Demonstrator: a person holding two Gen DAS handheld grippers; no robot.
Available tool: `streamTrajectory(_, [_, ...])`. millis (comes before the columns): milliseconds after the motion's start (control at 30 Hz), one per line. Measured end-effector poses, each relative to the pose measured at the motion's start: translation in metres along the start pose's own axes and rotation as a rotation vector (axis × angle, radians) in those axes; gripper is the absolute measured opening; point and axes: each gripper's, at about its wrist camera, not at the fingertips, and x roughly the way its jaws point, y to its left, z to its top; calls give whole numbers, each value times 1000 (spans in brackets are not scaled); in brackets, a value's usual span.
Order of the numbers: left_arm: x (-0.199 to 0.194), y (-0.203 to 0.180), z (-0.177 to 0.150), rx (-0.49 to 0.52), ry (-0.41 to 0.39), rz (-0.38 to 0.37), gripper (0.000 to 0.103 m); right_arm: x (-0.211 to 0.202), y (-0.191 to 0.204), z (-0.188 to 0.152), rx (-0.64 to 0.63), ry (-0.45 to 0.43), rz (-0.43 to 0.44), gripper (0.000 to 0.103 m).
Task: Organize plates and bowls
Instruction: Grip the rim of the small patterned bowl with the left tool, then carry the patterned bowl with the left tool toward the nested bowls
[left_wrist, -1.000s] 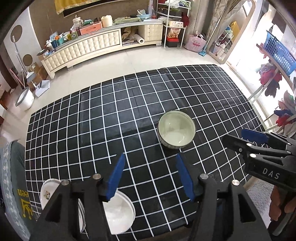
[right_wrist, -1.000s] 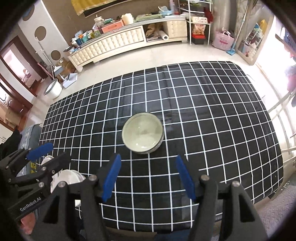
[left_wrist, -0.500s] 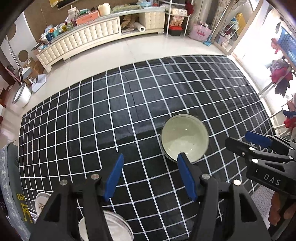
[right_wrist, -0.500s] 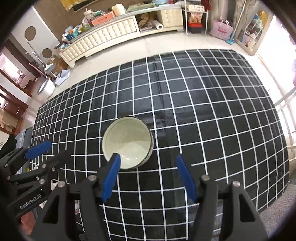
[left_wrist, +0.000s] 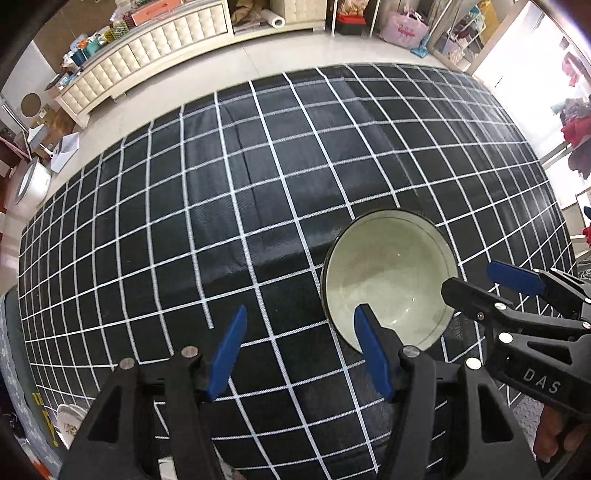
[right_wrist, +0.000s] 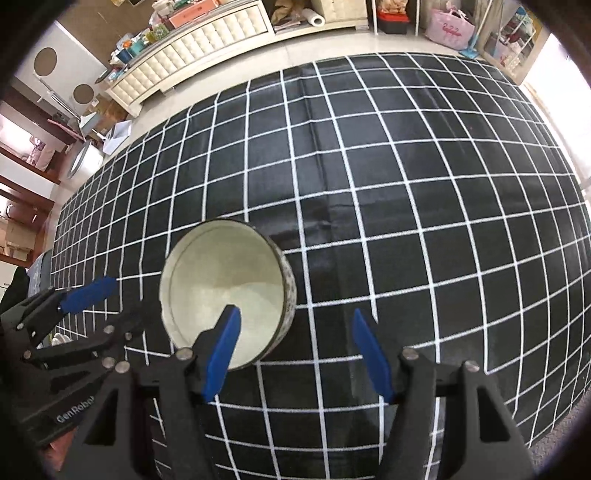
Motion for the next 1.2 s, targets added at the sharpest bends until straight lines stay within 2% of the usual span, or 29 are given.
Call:
streamTrajectory(167, [14,-8,4,15,20,1,57,7,0,3,-17,-3,-4,67])
streamTrajectory(233, [18,-10,5,15,22,5,54,8,0,2,-23,-6,-3,61])
streamTrajectory(300, [21,-11,5,18,26,-8,44,12,-3,4,-5,1,10,48])
streamTrajectory(333, [23,-11,6,16,30,-19,41,13,-5,4,0,0,16,45])
streamTrajectory(400, [27,-10,6,11,38,-40,28,15,-6,4,10,-8,30,27])
streamTrajectory(500, [33,-11,9,10,44,-54,15,18,-5,3,26,-8,36,23])
streamTrajectory(600, [41,-10,8,-1,55,-68,10,21,2,2,4,6,21,21])
streamTrajectory(900, [48,-15,1,1,38,-49,8,21,1,-8,17,-12,4,13])
streamTrajectory(1000, [40,-21,-6,21,24,-51,8,19,2,-11,29,-10,-4,11])
streamTrajectory(1200, [24,-25,-21,22,25,-75,8,6,-3,-32,88,-8,34,10])
